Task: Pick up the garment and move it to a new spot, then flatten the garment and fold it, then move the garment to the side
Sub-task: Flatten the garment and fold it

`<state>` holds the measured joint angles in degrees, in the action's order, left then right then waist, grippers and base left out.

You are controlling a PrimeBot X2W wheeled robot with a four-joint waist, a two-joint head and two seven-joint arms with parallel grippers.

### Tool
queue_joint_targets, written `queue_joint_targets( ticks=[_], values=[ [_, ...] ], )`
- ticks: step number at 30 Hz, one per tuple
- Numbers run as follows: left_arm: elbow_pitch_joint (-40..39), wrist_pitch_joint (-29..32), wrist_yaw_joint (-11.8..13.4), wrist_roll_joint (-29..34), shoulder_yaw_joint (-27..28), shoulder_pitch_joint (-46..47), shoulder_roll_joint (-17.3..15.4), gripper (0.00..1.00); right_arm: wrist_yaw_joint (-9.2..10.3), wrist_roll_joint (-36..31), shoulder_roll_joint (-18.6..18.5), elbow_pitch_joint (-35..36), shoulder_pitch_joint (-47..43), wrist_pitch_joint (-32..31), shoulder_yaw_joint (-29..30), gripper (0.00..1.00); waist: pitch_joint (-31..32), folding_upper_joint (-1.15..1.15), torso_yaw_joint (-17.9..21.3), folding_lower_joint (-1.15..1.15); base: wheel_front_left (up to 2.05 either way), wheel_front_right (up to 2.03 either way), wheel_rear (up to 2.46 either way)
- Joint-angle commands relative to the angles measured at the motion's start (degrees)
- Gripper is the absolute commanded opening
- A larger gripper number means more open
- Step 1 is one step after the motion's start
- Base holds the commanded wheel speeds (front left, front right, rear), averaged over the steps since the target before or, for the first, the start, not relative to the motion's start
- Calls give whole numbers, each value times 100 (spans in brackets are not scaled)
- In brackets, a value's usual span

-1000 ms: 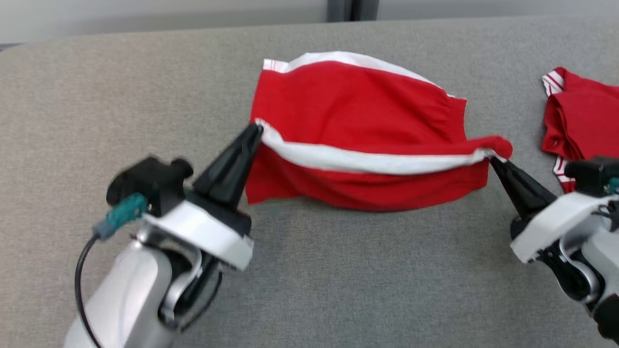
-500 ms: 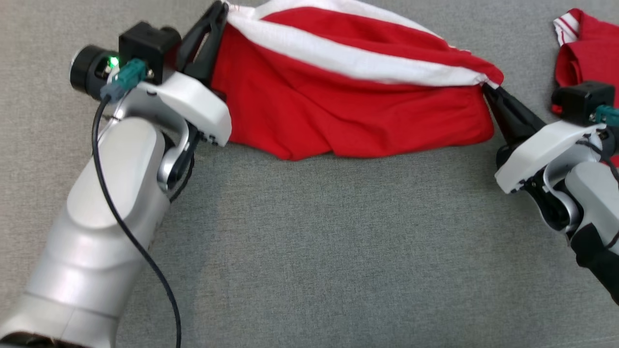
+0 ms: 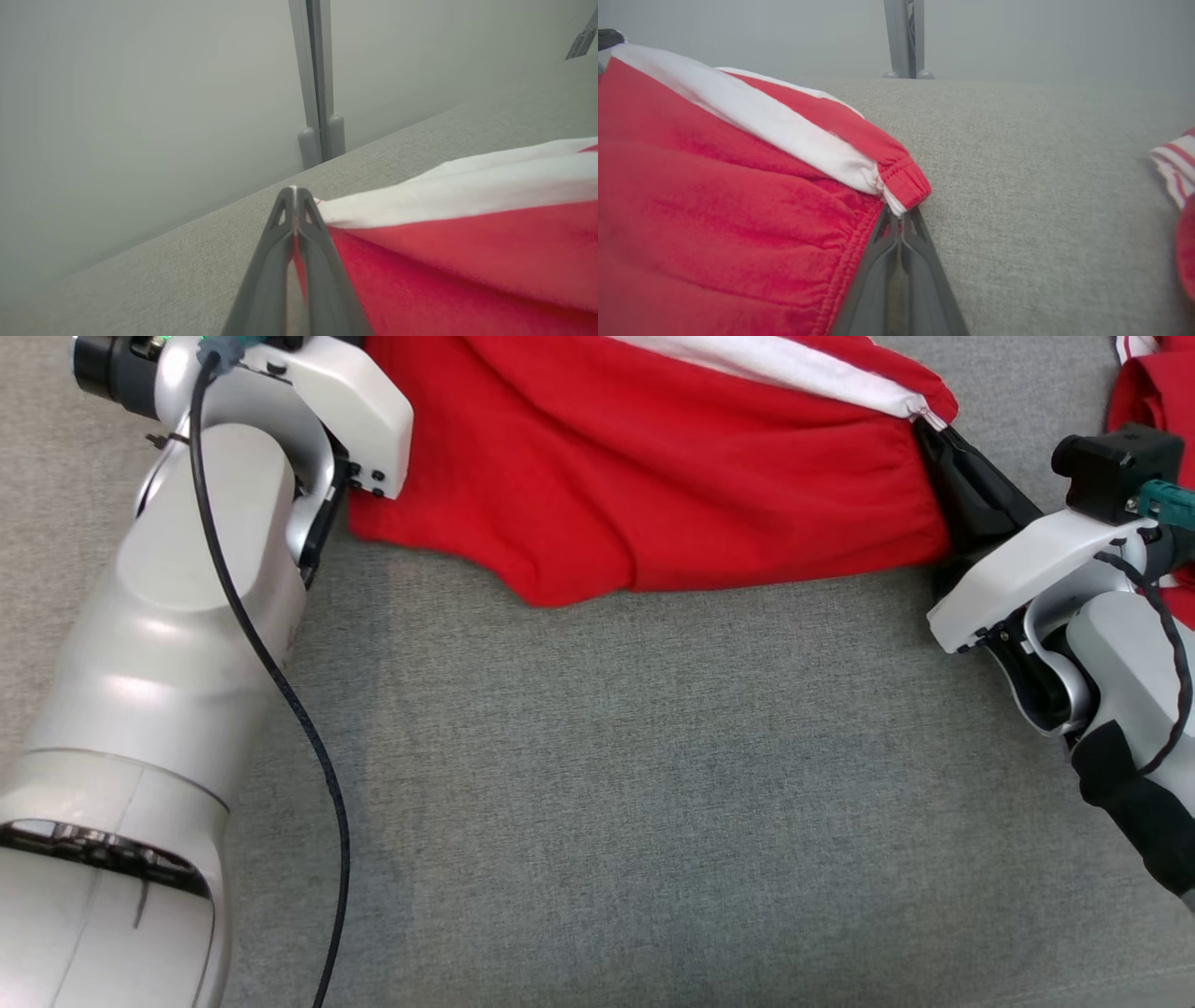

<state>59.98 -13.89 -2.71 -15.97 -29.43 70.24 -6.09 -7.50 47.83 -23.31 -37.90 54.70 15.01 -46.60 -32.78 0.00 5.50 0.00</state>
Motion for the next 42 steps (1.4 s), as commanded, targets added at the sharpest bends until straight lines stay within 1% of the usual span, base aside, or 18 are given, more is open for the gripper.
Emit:
queue_joint_targets(
  ticks=[1,7,13,15,16,17,18,19,20,21,22,24,26,29,32,33,37,42],
  values=[
    [181,-35,21,12,6,143,3,0,1,-42,71,-20,15,10,3,0,-78,0,70,0,0,0,0],
    [794,-105,-26,50,-49,432,0,0,0,-124,313,0,68,9,-39,0,-247,0,280,0,0,0,0],
    [1040,-128,85,148,-141,599,-63,0,0,-165,450,19,136,4,8,0,-351,0,438,0,0,0,0],
    [1101,-126,69,129,-153,620,-74,0,0,-174,493,12,138,4,11,0,-356,0,477,0,0,0,0],
    [1140,-126,60,115,-154,627,-90,0,0,-170,509,11,145,4,41,2,-359,0,495,0,0,0,0],
    [1183,-127,60,99,-153,611,-88,0,0,-179,526,22,150,4,95,26,-358,0,510,0,0,0,0],
    [1221,-125,72,74,-149,583,-76,0,0,-198,546,27,145,5,164,60,-350,0,520,0,0,0,0],
    [1246,-124,78,64,-153,570,-67,7,1,-226,561,45,135,6,237,100,-339,0,526,0,0,0,0],
    [1266,-123,74,51,-151,557,-56,37,1,-264,574,89,123,11,304,100,-322,0,527,0,0,0,0],
    [1276,-117,76,27,-138,540,-41,80,0,-316,576,135,99,13,391,100,-297,0,518,0,0,0,0],
    [1280,-119,93,24,-139,535,-22,100,0,-377,572,190,79,13,494,100,-268,0,499,0,0,0,0],
    [1262,-121,109,-70,-72,519,27,100,0,-514,557,345,-22,14,729,100,-187,0,451,0,0,0,0],
    [1069,-123,112,-166,23,480,58,100,0,-704,547,513,-166,13,955,100,-77,0,389,0,0,0,0],
    [616,-123,122,-325,227,226,27,100,0,-1045,580,762,-445,13,1274,100,169,0,294,0,0,0,0],
    [-21,-125,152,-541,591,-227,-35,100,0,-1393,649,1002,-807,13,1495,100,496,0,195,0,0,0,0],
    [-21,-125,152,-541,591,-227,-35,100,0,-1393,649,1002,-807,13,1495,100,496,0,195,0,0,0,0],
    [-872,-125,79,-737,1049,-1140,-61,100,1,-1733,766,1239,-1366,14,1845,100,966,0,32,0,0,0,0],
    [-1710,-125,94,-824,1445,-2376,-7,100,1,-1998,939,1536,-2090,13,2326,100,1431,0,-127,0,0,0,0]
  ],
)
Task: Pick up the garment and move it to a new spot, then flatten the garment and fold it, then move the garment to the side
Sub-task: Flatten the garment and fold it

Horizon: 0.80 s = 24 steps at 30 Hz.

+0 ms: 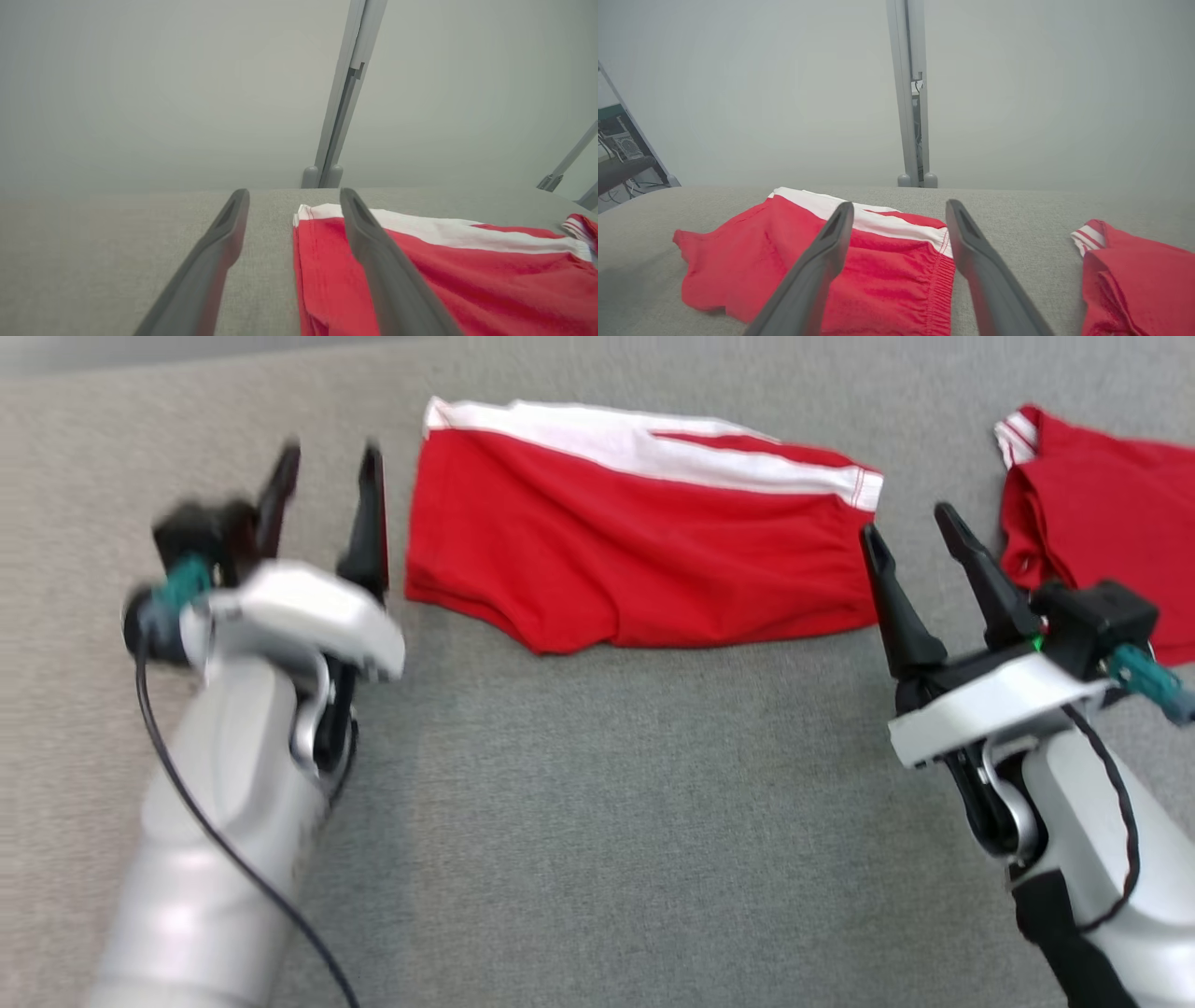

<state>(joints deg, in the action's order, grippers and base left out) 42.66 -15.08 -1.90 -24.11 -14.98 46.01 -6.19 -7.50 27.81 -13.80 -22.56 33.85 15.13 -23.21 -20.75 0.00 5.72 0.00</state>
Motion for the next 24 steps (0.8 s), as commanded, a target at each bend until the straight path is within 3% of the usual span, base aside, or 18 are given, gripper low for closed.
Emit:
queue_joint_targets(
  ticks=[1,6,13,17,24],
  values=[
    [-116,-7,24,-15,55,-168,26,100,1,-87,32,101,-145,2,111,100,301,0,-172,0,0,0,0],
    [-584,-7,104,-128,362,-1110,128,100,0,-598,346,662,-967,1,742,100,641,0,-262,0,0,0,0],
    [-726,-7,132,-328,533,-1899,258,100,1,-783,697,1341,-2116,1,1108,100,993,0,-195,0,0,0,0],
    [-570,40,114,-598,519,-1980,298,100,0,-913,770,1470,-2569,1,1096,100,1015,0,-17,0,0,0,0],
    [-65,512,175,-1031,381,-1297,313,100,0,-1025,793,1608,-2571,1,955,100,799,0,262,0,0,0,0]
  ],
)
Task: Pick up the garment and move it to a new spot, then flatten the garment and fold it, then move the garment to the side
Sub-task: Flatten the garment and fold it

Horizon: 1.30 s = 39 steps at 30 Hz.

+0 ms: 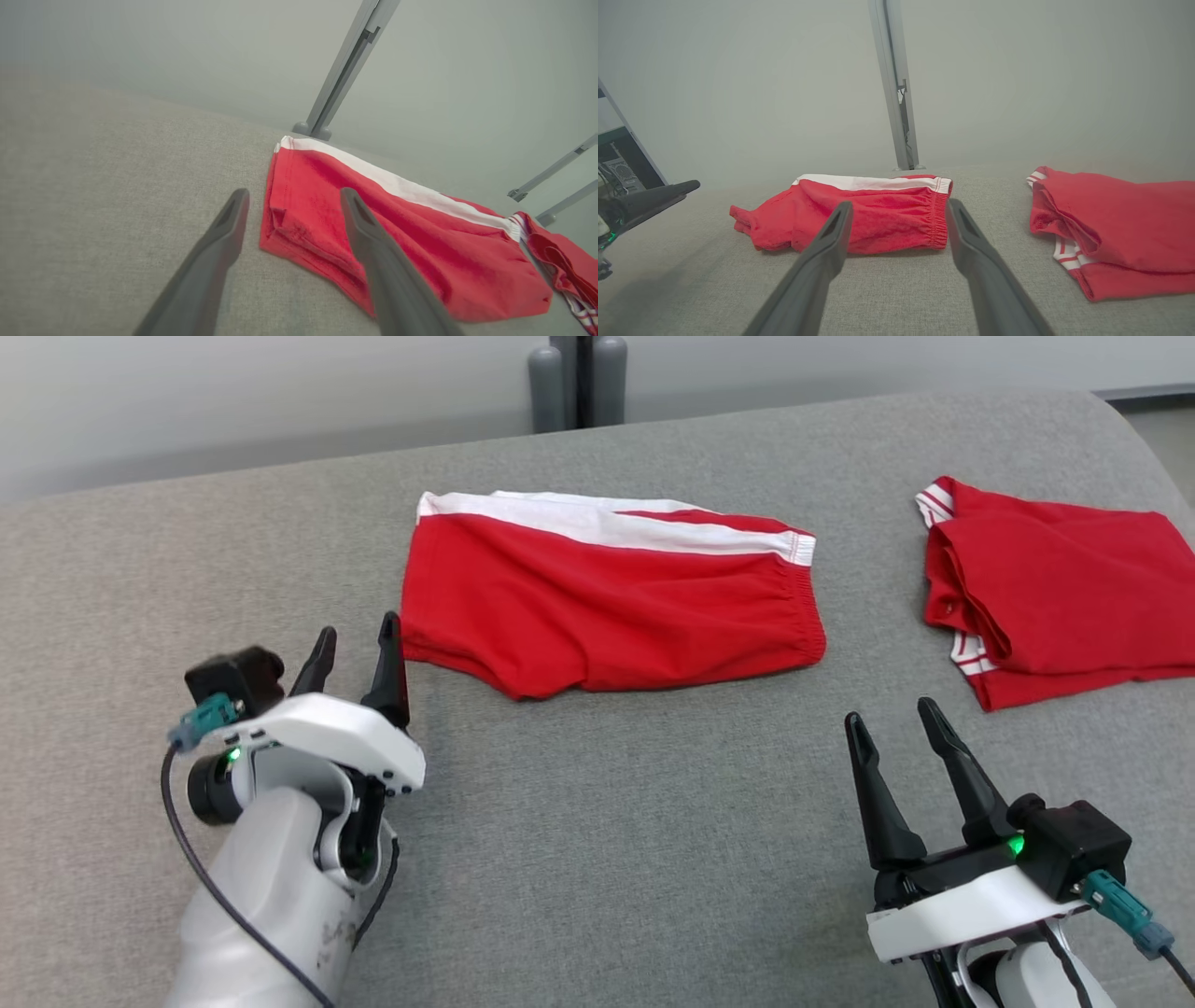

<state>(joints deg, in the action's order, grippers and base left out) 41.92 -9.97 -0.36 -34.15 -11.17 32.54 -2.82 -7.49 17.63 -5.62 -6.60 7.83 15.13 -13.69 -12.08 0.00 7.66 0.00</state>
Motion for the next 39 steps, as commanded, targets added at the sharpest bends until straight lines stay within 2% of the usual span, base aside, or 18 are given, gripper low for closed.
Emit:
queue_joint_targets(
  ticks=[1,6,12,15,17,20,21,31,35,39],
  values=[
    [141,104,45,-79,-30,191,-26,100,-1,-10,-31,27,55,1,-25,100,-111,0,110,0,0,0,0],
    [975,602,198,-376,-69,794,-24,100,0,-1,-72,83,167,1,-68,100,-301,0,313,0,0,0,0],
    [1871,1083,241,-421,-111,1189,-102,100,0,5,-51,70,255,2,-80,100,-384,0,509,0,0,0,0],
    [2217,1092,214,-427,-121,1297,-127,93,0,19,-37,72,285,1,-73,100,-429,0,589,0,0,0,0],
    [2379,1075,152,-468,-108,1359,-117,78,-1,23,-31,83,290,1,-69,100,-459,0,616,0,0,0,0],
    [2575,1050,44,-524,-95,1440,-92,24,-1,26,-34,93,305,1,-59,100,-494,0,633,0,0,0,0],
    [2639,1016,18,-528,-101,1466,-84,0,0,27,-39,94,316,1,-49,100,-503,0,631,0,0,0,0],
    [2765,506,-427,-744,-100,1386,-61,0,0,-41,-62,109,307,1,58,100,-414,0,373,0,0,0,0],
    [2622,326,-597,-945,-140,1184,-38,0,0,-53,-88,103,228,2,53,100,-322,0,165,0,0,0,0],
    [2220,245,-679,-1284,-433,844,-30,0,-1,-72,-127,75,161,1,43,100,-188,0,-67,0,0,0,0]
  ],
)
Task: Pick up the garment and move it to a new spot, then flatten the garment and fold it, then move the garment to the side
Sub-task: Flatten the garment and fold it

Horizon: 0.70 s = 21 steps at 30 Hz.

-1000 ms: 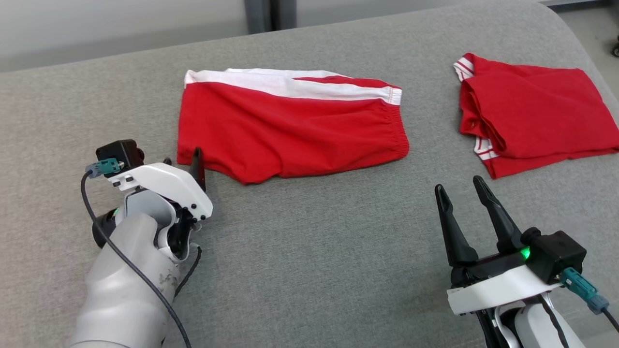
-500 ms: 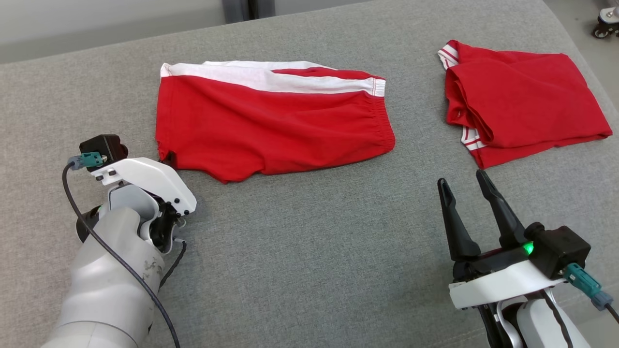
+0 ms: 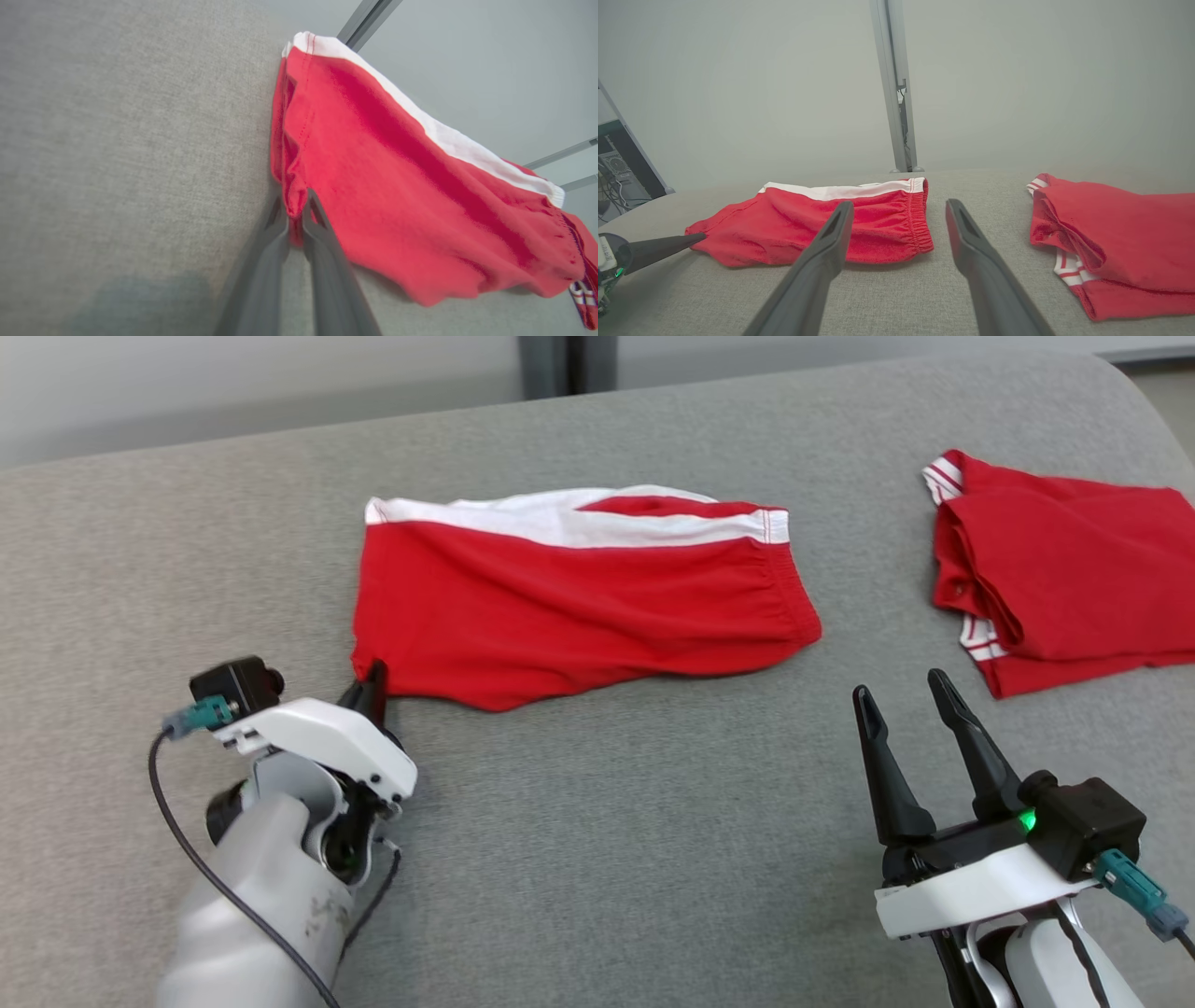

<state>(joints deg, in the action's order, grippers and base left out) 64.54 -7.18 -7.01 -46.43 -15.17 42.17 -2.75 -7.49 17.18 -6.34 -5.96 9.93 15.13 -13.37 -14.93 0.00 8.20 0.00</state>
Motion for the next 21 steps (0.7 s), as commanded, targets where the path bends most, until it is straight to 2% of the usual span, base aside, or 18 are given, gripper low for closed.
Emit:
queue_joint_targets(
  ticks=[1,6,8,14,15,21],
  values=[
    [-178,-43,-24,-186,-124,-222,-35,0,-1,-35,-61,0,-70,1,13,100,134,0,-180,0,0,0,0],
    [-903,-135,-36,-650,-590,-754,-33,0,-1,-56,-62,-52,-124,1,0,100,337,0,-428,0,0,0,0],
    [-1181,-174,43,-781,-733,-971,-31,0,0,-67,-50,-66,-180,1,2,100,409,0,-502,0,0,0,0],
    [-2083,-254,463,-823,-948,-1566,-49,0,-1,-97,-21,-79,-246,1,42,100,519,0,-644,0,0,0,0],
    [-2083,-254,463,-823,-948,-1566,-49,0,-1,-97,-21,-79,-246,1,42,100,519,0,-644,0,0,0,0],
    [-3072,-257,1050,-624,-983,-2102,-327,0,-1,-105,-14,-89,-329,1,72,100,577,0,-706,0,0,0,0]
  ],
)
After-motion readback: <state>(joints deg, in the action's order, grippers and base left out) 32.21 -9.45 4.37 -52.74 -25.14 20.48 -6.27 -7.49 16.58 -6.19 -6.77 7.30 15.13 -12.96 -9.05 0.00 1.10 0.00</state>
